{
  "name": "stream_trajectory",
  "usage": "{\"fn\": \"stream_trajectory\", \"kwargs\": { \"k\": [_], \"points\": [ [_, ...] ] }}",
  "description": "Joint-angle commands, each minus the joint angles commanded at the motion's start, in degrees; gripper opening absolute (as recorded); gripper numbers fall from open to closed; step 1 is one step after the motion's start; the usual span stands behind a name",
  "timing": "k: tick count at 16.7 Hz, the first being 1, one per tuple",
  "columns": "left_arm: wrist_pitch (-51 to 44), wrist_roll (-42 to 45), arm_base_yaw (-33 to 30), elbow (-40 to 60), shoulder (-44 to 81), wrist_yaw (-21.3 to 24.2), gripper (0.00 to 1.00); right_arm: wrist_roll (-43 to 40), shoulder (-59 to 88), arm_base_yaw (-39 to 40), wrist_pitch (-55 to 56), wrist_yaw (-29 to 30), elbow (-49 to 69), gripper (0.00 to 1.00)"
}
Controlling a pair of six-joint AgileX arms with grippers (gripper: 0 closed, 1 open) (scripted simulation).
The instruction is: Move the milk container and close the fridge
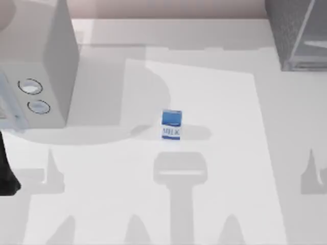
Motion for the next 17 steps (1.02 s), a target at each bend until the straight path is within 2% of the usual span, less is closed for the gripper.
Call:
{"fn": "stream_trajectory", "kwargs": {
  "k": [3,6,17],
  "points": [
    [0.0,0.0,0.0,0.0,0.0,0.0,1.0,0.1,0.8,0.8,0.7,0.8,0.0,1.0],
    [0.0,0.0,0.0,0.0,0.0,0.0,1.0,0.4,5.9,6.4,5.5,6.4,0.1,1.0],
    [0.0,0.0,0.0,0.0,0.0,0.0,1.0,1.0,37.8,45.4,35.4,45.6,0.9,1.0]
  ]
}}
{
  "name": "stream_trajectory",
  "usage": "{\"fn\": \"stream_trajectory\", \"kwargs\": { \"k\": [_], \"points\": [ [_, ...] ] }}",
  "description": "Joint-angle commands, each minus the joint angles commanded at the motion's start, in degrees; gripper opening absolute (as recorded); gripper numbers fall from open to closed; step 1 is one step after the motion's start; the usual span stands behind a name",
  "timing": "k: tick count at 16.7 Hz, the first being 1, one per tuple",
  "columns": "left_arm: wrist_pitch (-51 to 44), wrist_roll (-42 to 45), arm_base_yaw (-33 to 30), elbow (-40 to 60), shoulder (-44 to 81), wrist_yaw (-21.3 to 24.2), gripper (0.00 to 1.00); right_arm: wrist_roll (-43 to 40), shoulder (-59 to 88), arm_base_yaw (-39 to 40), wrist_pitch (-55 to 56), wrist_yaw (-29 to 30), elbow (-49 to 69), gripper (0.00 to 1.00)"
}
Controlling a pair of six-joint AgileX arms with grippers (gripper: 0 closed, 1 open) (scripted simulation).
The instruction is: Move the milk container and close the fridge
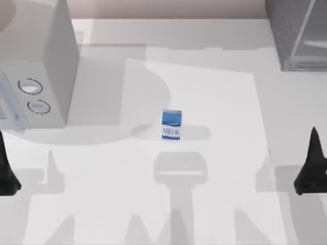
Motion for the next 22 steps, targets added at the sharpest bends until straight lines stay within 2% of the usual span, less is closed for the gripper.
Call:
{"fn": "stream_trajectory", "kwargs": {
  "k": [4,13,17,22],
  "points": [
    [0.0,0.0,0.0,0.0,0.0,0.0,1.0,0.0,5.7,7.0,5.9,7.1,0.4,1.0],
    [0.0,0.0,0.0,0.0,0.0,0.0,1.0,0.3,9.7,8.3,8.5,8.4,3.1,1.0],
    [0.0,0.0,0.0,0.0,0.0,0.0,1.0,0.4,23.2,10.3,14.8,11.5,11.8,1.0],
    [0.0,0.0,0.0,0.0,0.0,0.0,1.0,0.4,50.6,12.4,25.1,16.2,27.0,1.0]
  ]
}}
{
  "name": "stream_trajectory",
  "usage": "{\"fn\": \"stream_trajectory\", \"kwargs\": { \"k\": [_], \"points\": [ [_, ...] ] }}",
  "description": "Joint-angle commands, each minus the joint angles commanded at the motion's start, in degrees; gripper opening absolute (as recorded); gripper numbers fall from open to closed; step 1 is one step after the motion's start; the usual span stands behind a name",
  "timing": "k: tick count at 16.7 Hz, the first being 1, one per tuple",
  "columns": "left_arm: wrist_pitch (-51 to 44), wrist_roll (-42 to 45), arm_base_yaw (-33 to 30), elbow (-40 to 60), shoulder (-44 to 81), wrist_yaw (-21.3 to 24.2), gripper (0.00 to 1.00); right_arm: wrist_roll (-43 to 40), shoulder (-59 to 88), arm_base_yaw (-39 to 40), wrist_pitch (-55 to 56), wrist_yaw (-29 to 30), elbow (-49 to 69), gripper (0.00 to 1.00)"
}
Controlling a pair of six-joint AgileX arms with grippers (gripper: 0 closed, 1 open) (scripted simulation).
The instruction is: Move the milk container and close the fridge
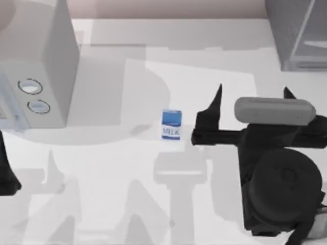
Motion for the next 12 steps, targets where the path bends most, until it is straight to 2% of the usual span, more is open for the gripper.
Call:
{"fn": "stream_trajectory", "kwargs": {
  "k": [7,12],
  "points": [
    [0.0,0.0,0.0,0.0,0.0,0.0,1.0,0.1,38.4,2.0,13.9,5.5,21.8,1.0],
    [0.0,0.0,0.0,0.0,0.0,0.0,1.0,0.1,52.4,2.2,19.4,7.1,31.4,1.0]
  ]
}}
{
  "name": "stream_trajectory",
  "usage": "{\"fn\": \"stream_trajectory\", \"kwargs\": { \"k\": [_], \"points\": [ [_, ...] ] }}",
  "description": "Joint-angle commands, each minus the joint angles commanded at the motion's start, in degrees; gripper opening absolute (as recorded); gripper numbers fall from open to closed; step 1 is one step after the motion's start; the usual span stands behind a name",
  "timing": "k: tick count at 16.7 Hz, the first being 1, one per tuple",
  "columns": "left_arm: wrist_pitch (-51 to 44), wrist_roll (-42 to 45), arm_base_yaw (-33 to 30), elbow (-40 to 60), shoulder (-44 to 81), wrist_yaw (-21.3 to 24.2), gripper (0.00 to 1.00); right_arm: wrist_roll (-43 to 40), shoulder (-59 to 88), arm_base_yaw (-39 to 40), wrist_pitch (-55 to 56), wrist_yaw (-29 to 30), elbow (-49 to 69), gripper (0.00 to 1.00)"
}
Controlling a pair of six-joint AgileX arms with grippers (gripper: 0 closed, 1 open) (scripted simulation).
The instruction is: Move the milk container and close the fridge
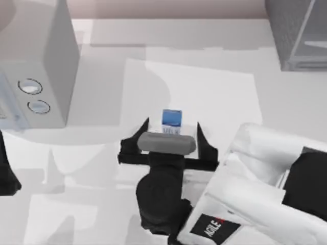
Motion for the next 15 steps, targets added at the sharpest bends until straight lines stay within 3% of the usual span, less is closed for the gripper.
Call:
{"fn": "stream_trajectory", "kwargs": {
  "k": [7,15],
  "points": [
    [0.0,0.0,0.0,0.0,0.0,0.0,1.0,0.0,1.2,-0.4,0.3,-0.2,1.0,1.0],
    [0.0,0.0,0.0,0.0,0.0,0.0,1.0,-0.3,2.9,-5.2,-2.2,-5.1,5.7,1.0]
  ]
}}
